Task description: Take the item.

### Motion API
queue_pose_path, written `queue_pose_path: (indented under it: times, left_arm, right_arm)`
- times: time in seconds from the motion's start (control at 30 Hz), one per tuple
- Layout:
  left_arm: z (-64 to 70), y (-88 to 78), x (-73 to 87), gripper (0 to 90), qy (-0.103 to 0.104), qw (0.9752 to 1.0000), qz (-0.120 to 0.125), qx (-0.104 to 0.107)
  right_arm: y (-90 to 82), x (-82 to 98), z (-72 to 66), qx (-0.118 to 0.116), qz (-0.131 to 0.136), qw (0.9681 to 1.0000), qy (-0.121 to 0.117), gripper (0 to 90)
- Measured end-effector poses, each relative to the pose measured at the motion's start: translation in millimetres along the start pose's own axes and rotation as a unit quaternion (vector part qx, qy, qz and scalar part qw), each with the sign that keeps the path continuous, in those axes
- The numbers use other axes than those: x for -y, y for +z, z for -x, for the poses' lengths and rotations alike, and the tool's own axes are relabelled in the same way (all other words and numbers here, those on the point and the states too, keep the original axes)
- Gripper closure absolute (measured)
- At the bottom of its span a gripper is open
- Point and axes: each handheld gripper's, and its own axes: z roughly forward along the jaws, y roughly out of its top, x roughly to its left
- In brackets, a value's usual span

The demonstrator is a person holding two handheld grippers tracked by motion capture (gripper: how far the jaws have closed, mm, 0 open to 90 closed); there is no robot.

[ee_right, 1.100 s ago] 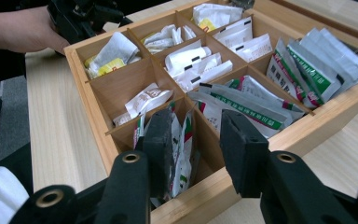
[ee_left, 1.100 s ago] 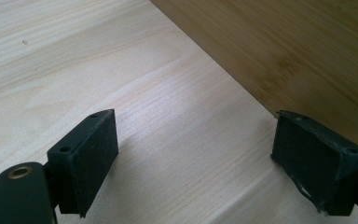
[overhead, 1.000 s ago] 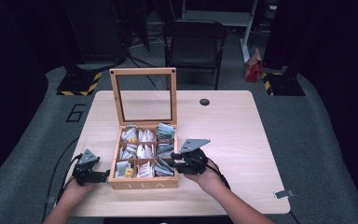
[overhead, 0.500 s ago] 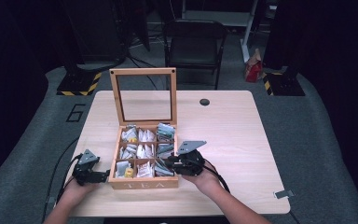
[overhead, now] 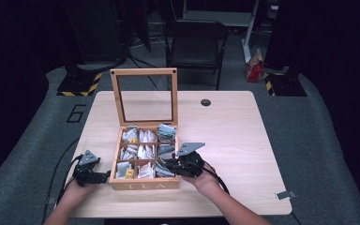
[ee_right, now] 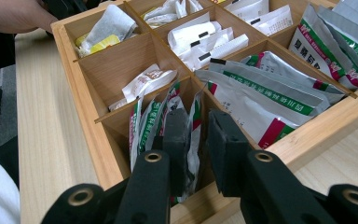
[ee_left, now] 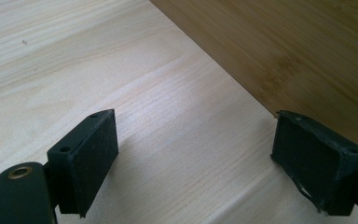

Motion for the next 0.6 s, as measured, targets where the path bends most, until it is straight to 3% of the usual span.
queue_pose_path:
  times: [0.6]
  left_arm:
    - [0.1,0.1,0.0,13.8,-0.001,1.0000,0.000,0.001]
  right_arm:
    - [9.7,0.4,-3.8,-0.006,-0.016,0.9998,-0.008,82.6]
